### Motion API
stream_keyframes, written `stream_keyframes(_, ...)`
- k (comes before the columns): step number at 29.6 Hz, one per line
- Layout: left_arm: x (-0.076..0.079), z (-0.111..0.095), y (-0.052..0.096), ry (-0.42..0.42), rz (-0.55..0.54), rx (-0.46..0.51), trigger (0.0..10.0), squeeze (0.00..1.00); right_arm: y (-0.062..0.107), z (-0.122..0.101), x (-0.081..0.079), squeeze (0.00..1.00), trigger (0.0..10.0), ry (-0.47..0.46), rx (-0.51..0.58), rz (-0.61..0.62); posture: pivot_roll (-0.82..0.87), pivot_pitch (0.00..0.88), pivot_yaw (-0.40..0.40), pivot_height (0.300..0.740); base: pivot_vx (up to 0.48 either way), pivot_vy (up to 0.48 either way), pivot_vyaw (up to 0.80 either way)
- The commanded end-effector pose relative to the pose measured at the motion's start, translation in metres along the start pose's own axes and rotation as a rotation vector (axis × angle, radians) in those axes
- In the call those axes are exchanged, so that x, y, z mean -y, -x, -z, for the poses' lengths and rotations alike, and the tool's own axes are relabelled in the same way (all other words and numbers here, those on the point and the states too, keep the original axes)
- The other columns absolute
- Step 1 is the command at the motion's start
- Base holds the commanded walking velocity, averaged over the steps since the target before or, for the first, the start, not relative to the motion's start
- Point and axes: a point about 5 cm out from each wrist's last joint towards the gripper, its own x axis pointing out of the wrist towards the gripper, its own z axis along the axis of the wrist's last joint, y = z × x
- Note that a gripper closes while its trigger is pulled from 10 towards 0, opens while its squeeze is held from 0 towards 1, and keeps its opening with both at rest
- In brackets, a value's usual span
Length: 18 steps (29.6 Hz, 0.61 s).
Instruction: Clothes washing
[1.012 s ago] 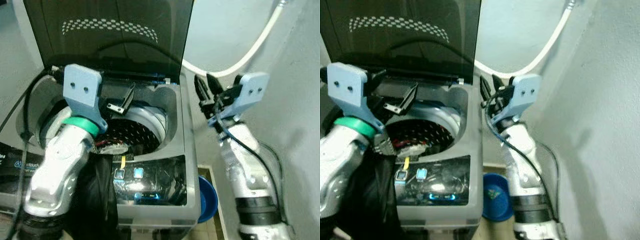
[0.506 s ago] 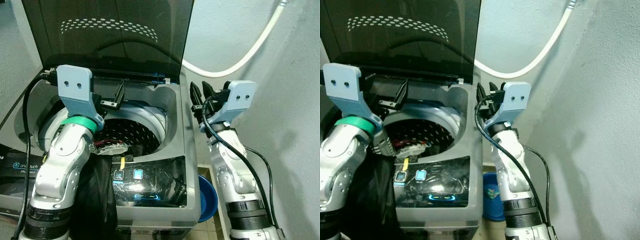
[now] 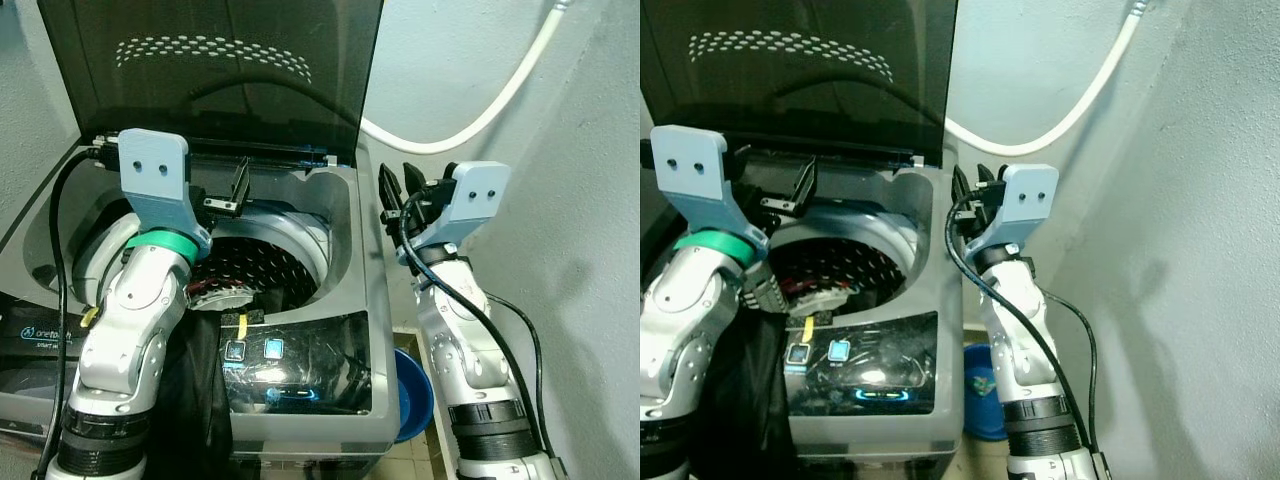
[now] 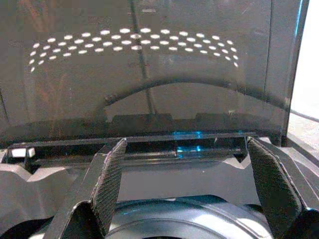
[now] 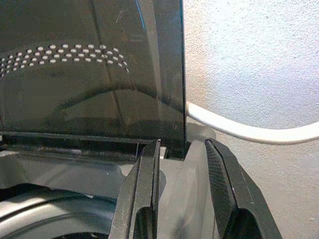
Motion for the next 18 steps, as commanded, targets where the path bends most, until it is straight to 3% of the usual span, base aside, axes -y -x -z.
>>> stream_keyframes(1, 0.0002, 0.0023, -0.0012, -0.002, -0.004, -0.003, 10.0, 0.00, 0.0027, 0.0043, 0.0017, 0.00, 10.0, 0.009, -0.012, 0.007, 0.16, 0.000, -0.014, 0.740, -0.330, 0.000, 0.00)
stream_keyframes(18, 0.0008, 0.0021, -0.0027, -0.004, -0.005, 0.003, 10.0, 0.00, 0.0033, 0.0055, 0.0026, 0.00, 10.0, 0.018, -0.016, 0.008, 0.16, 0.000, -0.011, 0.740, -0.331, 0.000, 0.00)
